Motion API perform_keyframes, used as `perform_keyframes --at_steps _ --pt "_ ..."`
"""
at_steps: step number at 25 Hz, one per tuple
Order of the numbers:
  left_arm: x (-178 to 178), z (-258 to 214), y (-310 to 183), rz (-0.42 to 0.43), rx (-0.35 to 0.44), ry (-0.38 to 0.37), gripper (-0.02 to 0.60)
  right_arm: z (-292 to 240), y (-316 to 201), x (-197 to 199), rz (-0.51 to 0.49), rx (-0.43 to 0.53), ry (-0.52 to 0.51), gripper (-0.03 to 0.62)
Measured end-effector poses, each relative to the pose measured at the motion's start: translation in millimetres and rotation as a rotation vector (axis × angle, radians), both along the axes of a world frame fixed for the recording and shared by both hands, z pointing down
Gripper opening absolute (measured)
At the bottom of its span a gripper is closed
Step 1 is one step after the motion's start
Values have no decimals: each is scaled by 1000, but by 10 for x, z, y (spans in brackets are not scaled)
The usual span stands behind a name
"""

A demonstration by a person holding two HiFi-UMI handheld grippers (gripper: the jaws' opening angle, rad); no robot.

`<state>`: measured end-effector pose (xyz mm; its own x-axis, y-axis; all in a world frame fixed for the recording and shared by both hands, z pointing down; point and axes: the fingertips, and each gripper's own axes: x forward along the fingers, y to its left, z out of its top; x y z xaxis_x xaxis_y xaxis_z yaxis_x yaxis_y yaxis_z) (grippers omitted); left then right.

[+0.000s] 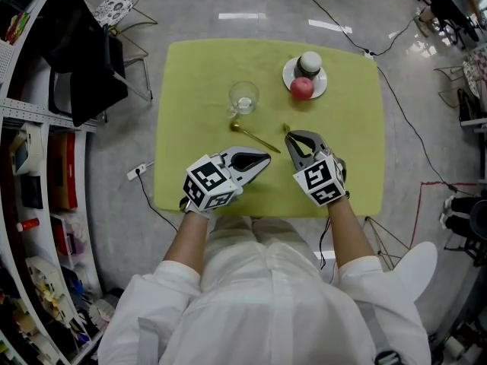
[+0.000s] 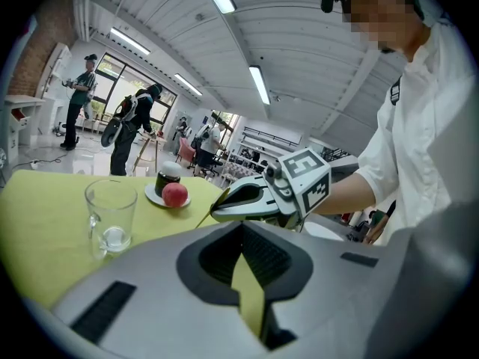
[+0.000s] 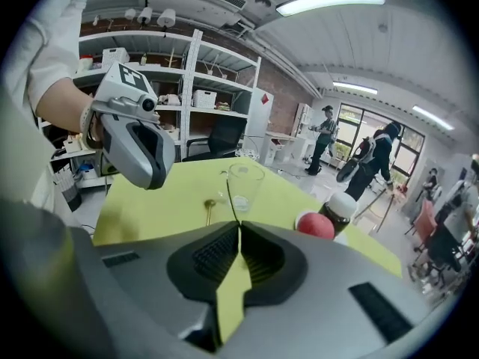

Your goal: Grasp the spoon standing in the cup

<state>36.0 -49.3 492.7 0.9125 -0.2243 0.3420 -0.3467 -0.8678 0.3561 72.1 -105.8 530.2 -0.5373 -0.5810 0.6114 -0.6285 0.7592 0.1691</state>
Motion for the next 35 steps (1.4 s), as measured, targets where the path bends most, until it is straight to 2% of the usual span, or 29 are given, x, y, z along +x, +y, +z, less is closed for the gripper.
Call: perform_keyframes --at_steps 8,11,22,35 --pt "-15 -13 -26 -2 1 1 3 28 42 -78 -37 -41 -11 15" --pt "-27 -7 -19 -7 1 1 3 52 76 -114 -53 -57 -21 53" --pt "-79 -12 -45 -26 -1 -1 3 82 87 -157 -72 -89 -25 55" --pt "-118 24 -10 -35 -8 -8 3 344 317 -279 -121 -195 -15 57"
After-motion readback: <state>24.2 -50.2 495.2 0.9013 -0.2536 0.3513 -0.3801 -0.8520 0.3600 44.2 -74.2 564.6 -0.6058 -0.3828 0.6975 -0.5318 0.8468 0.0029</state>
